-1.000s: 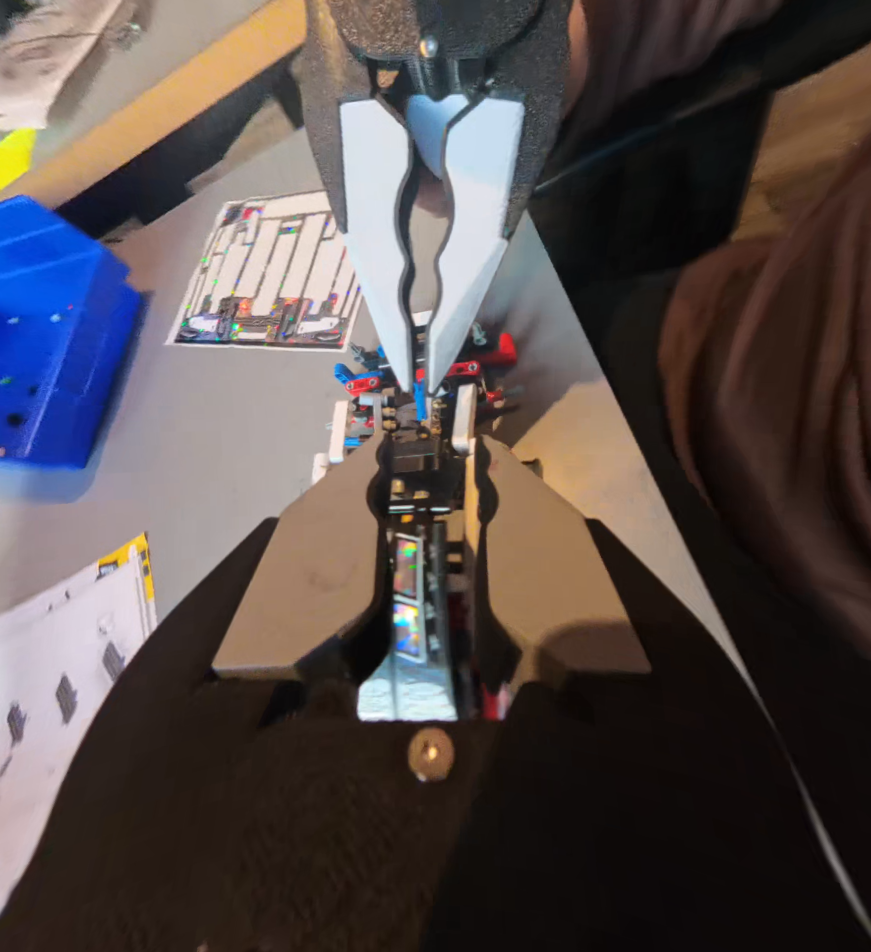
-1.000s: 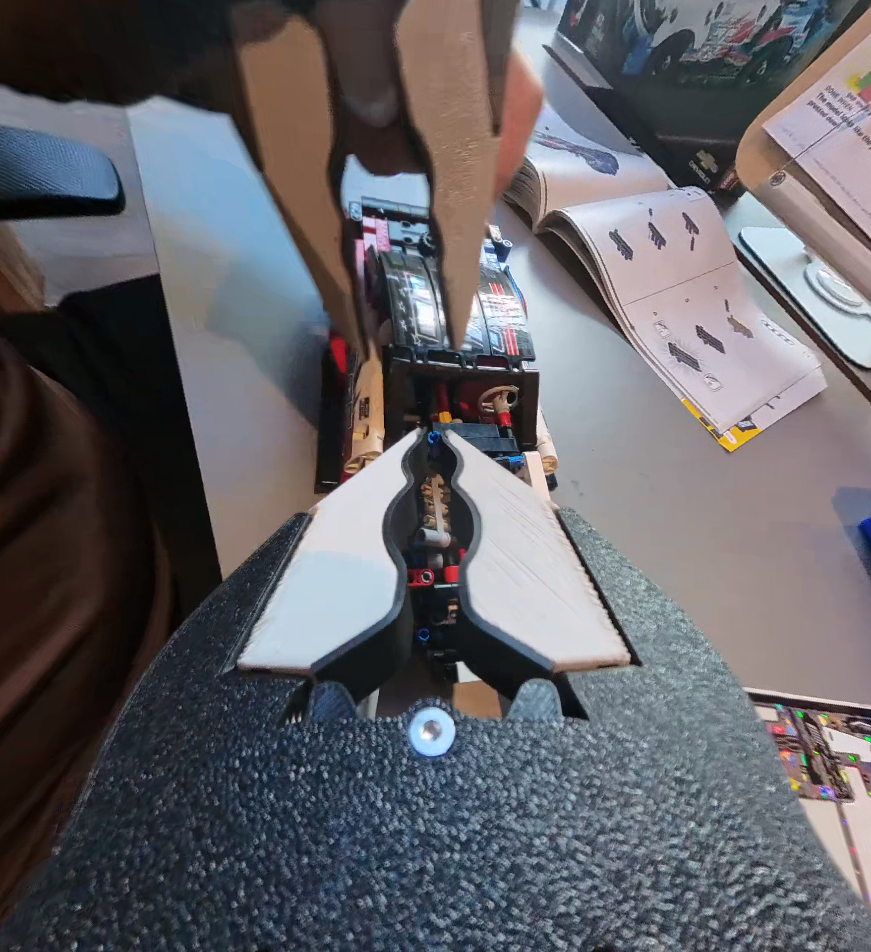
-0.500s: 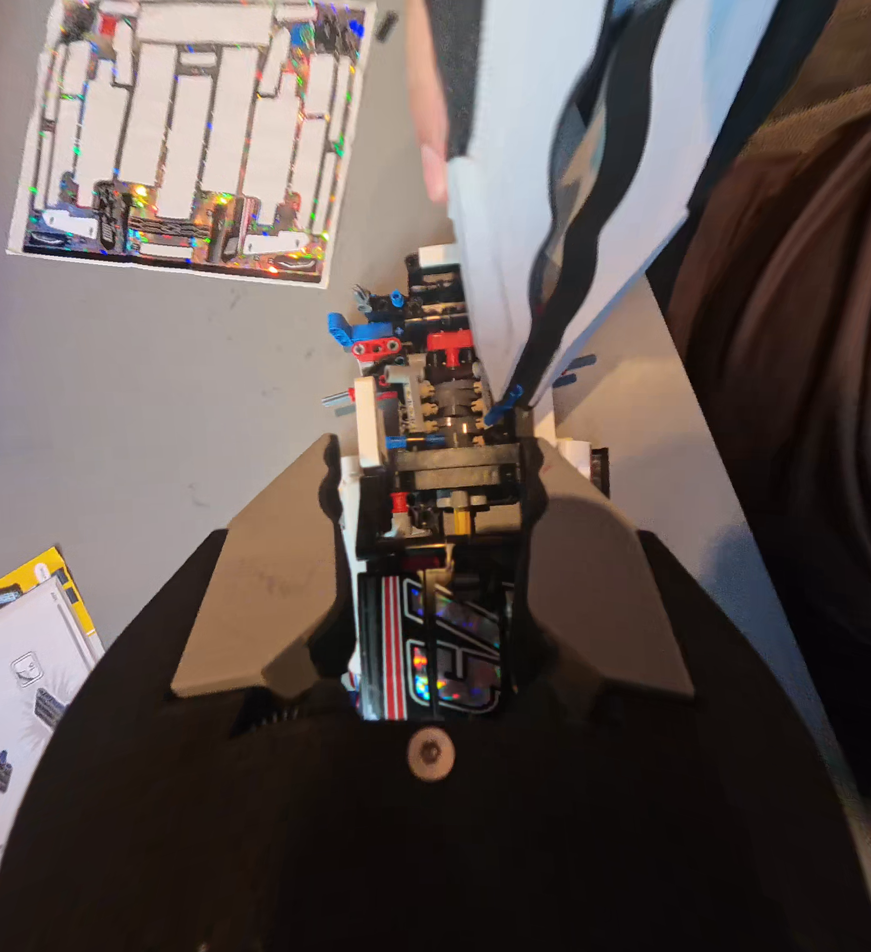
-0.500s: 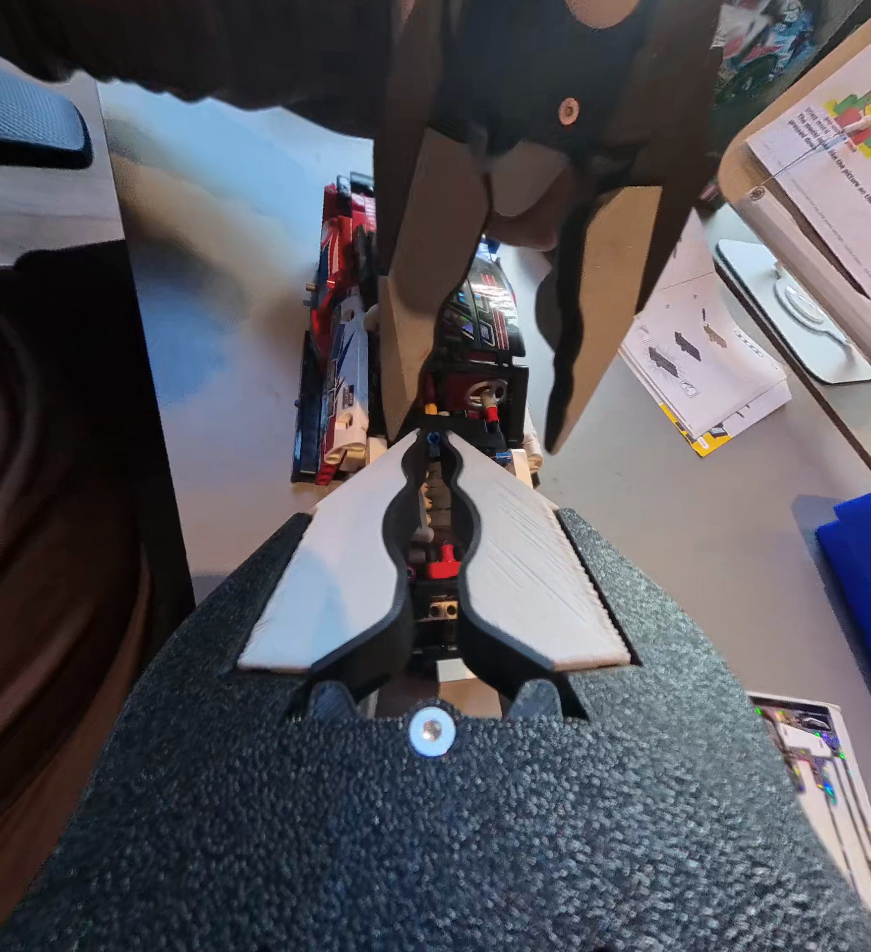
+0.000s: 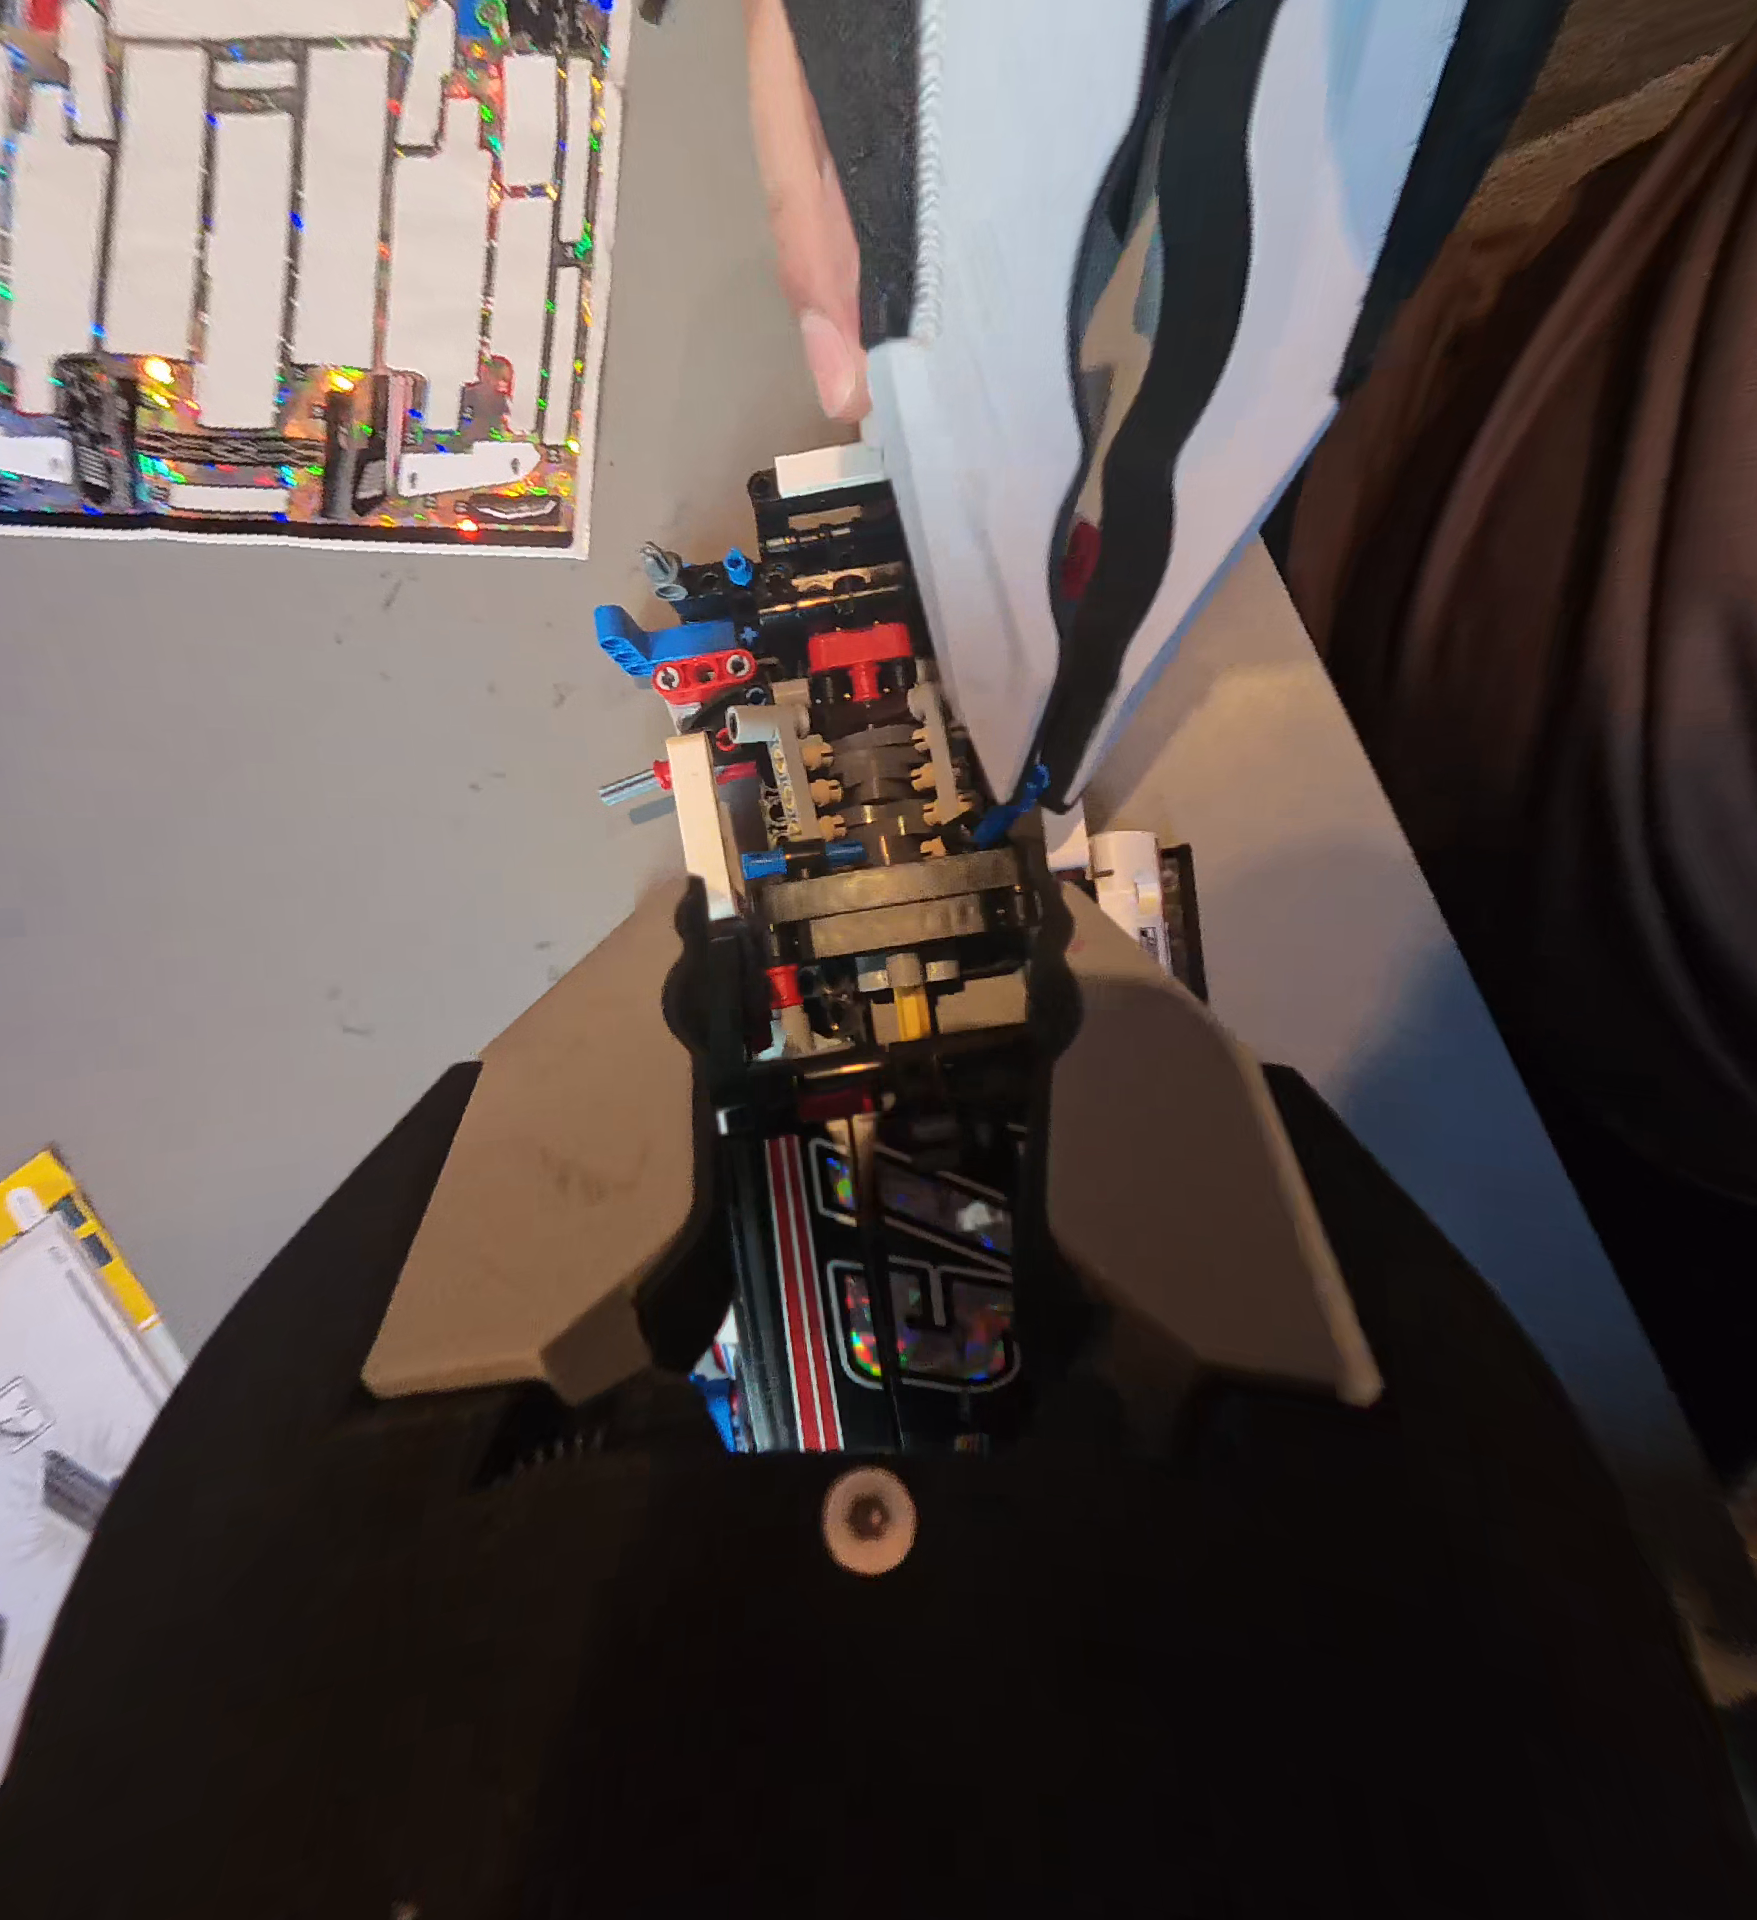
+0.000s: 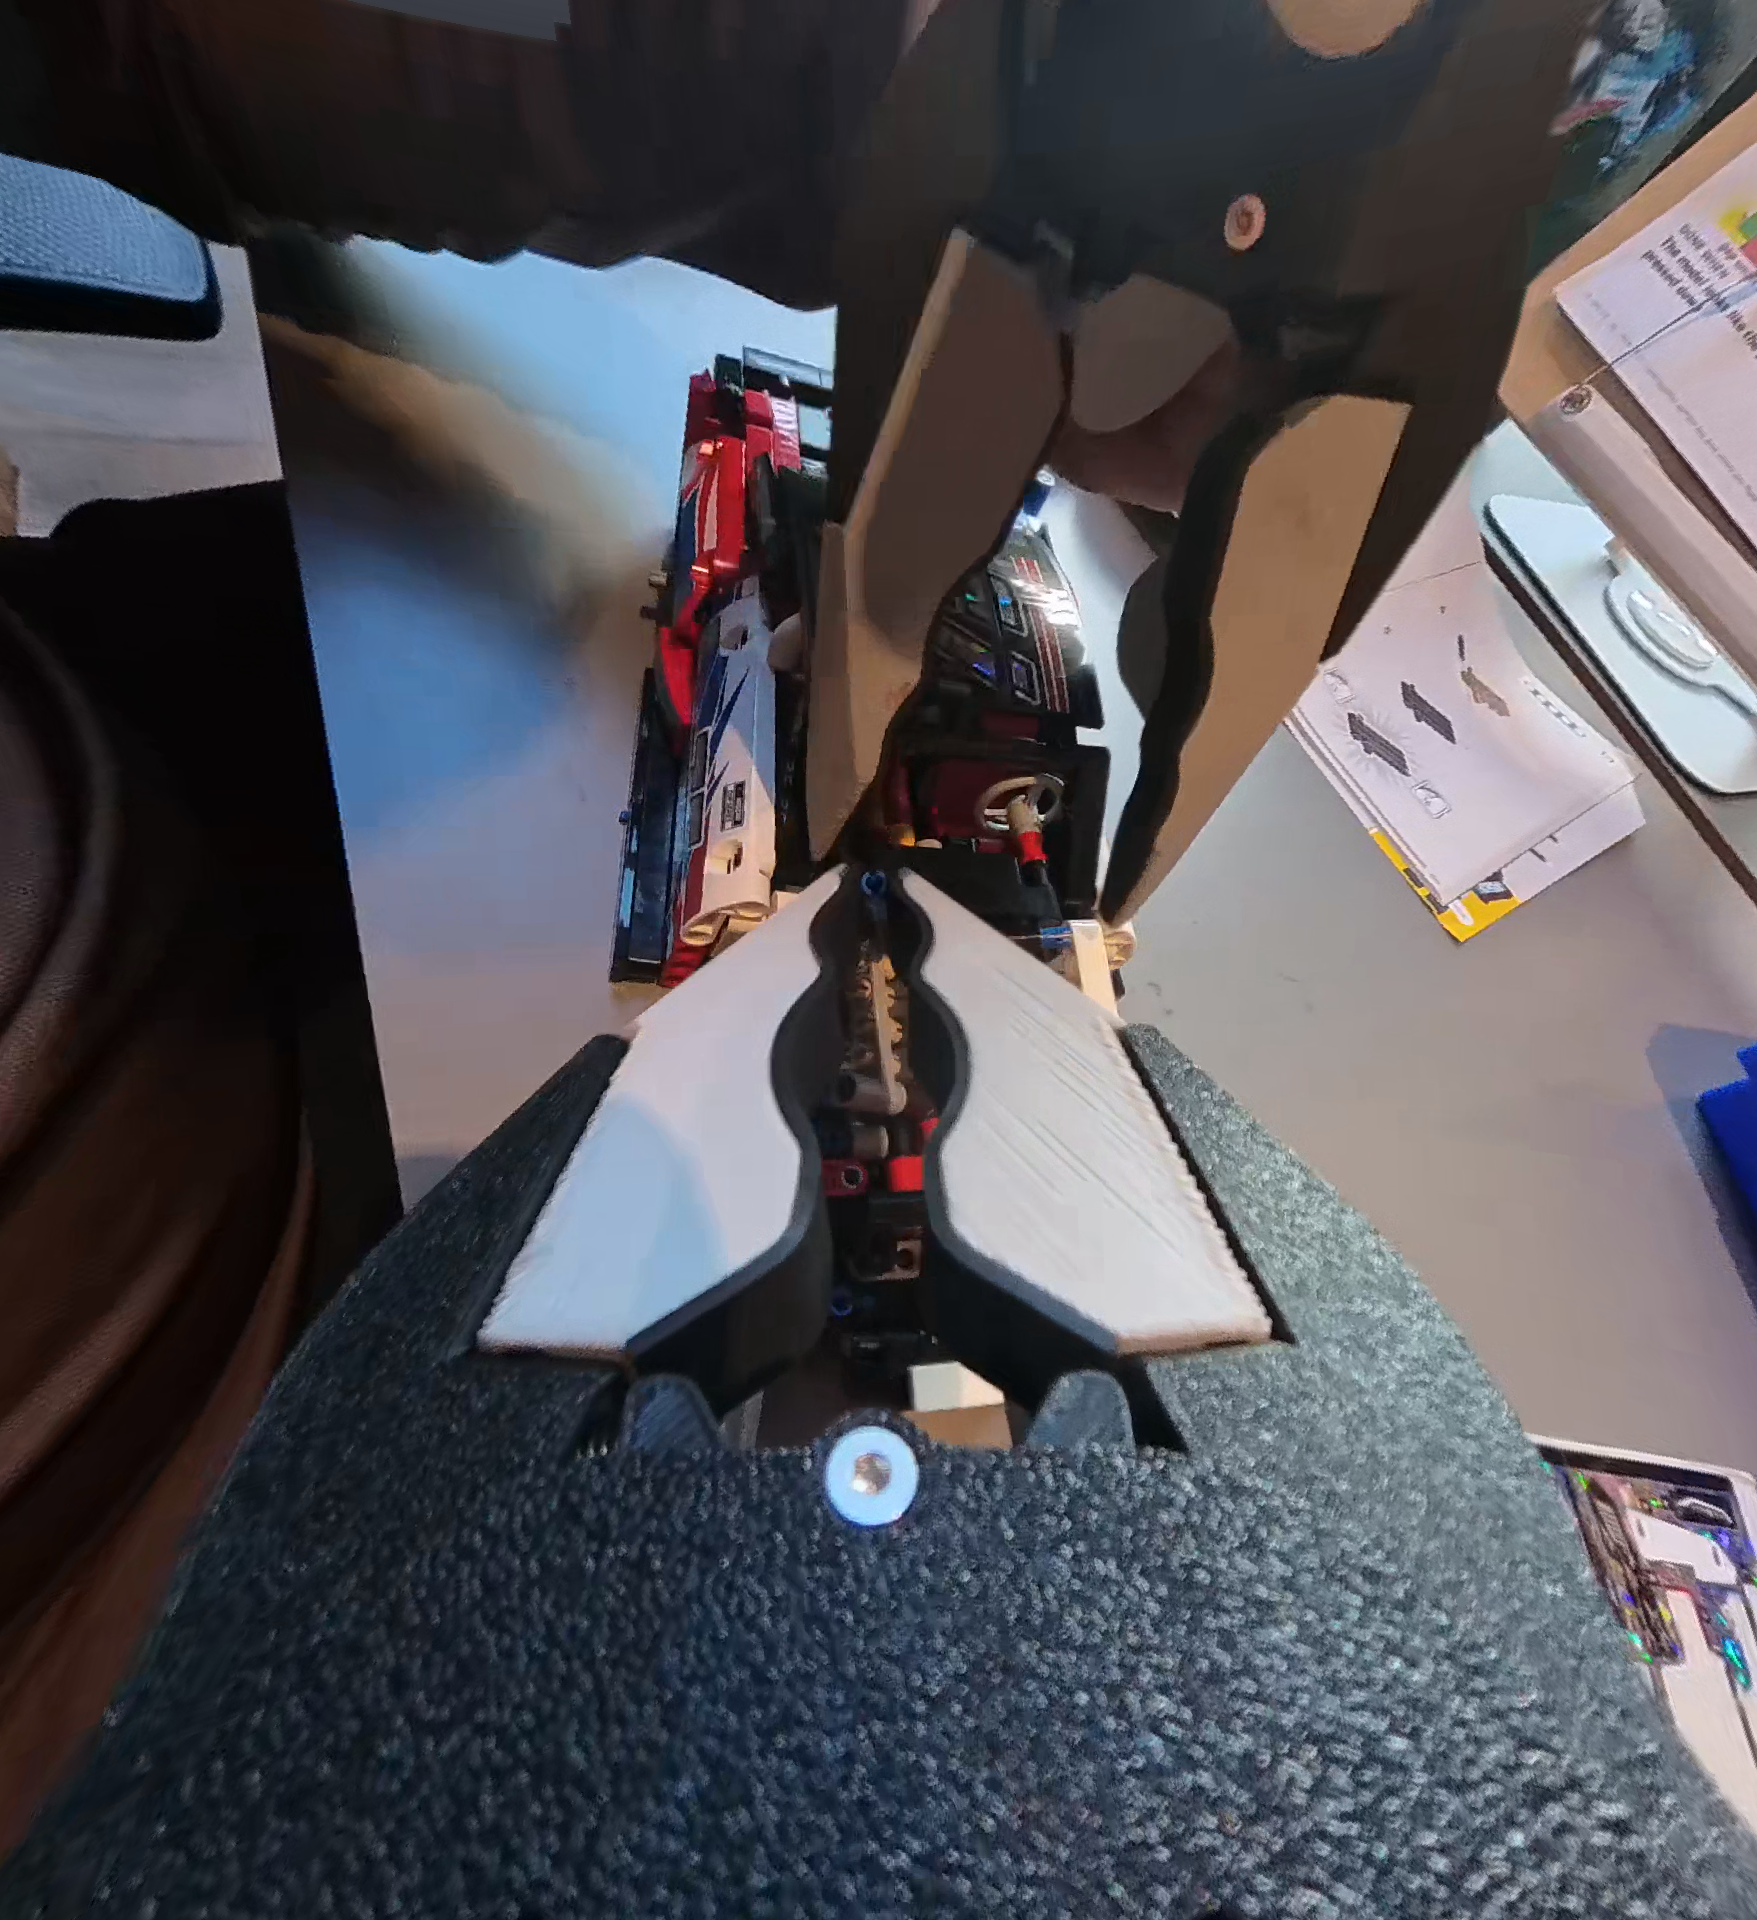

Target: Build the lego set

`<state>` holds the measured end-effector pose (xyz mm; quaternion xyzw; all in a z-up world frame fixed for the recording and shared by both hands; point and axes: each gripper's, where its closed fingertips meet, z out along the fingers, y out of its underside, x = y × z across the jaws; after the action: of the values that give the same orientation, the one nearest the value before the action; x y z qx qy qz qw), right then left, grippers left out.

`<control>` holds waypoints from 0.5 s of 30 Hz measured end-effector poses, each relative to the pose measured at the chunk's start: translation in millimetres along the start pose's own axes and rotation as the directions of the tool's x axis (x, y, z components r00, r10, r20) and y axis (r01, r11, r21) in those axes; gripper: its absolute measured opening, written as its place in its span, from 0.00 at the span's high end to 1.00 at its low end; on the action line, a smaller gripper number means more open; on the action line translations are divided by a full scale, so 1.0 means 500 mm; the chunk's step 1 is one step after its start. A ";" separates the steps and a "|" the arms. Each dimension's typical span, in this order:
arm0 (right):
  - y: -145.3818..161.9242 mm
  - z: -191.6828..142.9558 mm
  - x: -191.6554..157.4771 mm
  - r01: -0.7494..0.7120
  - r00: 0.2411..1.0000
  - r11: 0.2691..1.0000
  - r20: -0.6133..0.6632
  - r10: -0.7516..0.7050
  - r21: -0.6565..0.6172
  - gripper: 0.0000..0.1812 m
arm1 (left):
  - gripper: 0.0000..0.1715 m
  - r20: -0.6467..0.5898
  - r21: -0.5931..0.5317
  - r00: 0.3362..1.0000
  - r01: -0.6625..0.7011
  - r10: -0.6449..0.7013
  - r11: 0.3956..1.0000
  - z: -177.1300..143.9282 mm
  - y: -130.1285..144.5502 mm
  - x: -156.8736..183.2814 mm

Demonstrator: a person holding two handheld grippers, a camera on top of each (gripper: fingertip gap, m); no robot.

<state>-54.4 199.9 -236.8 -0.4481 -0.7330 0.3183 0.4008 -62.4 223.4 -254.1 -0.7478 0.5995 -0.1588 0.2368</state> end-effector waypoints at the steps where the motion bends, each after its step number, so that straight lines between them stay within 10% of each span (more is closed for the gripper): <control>1: 0.000 0.000 0.001 0.003 1.000 1.000 -0.003 -0.003 -0.002 0.98 | 0.64 -0.021 -0.012 1.000 0.013 -0.013 1.000 0.003 0.002 0.001; 15: 0.004 0.002 0.003 -0.022 0.999 0.990 0.031 0.026 -0.140 0.98 | 0.68 -0.089 -0.034 0.995 0.051 -0.054 0.998 0.011 0.003 0.007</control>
<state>-55.0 202.0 -238.6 -0.4785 -0.7545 0.2784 0.3524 -59.9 220.9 -259.5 -0.7592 0.5921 -0.1887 0.1934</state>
